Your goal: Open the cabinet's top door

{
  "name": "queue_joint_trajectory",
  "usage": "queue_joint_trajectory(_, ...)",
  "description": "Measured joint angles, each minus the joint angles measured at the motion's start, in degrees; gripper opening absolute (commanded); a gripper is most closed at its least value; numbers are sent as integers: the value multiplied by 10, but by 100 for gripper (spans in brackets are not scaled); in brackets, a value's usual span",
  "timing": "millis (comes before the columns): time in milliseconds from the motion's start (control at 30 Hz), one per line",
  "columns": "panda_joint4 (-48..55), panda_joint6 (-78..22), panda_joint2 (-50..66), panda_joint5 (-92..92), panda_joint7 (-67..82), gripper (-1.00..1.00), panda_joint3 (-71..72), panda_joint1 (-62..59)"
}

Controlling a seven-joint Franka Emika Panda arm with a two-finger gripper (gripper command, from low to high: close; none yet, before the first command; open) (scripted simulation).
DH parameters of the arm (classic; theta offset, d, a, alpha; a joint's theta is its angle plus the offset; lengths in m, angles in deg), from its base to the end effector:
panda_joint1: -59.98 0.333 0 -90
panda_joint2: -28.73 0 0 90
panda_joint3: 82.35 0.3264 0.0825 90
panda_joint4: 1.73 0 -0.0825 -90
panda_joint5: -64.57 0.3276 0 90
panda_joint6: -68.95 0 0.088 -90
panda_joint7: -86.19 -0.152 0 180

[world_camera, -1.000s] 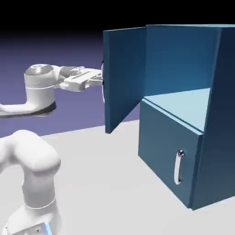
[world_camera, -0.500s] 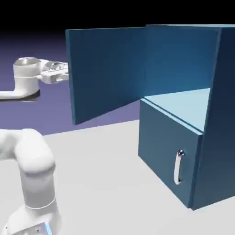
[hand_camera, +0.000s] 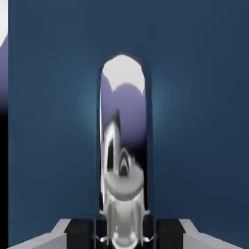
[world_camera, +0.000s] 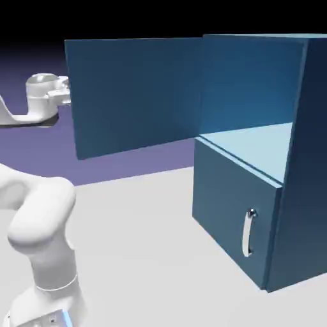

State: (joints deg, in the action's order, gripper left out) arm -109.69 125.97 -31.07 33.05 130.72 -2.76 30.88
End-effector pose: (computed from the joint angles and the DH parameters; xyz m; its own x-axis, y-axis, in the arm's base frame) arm 0.1110 0.3301 0.5506 0.7016 0.0894 -0.7069 0.7013 0.0890 0.7073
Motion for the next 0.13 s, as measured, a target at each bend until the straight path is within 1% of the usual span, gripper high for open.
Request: queue_joint_trajectory(133,83,-51,-17,12,23,-100,35,-77)
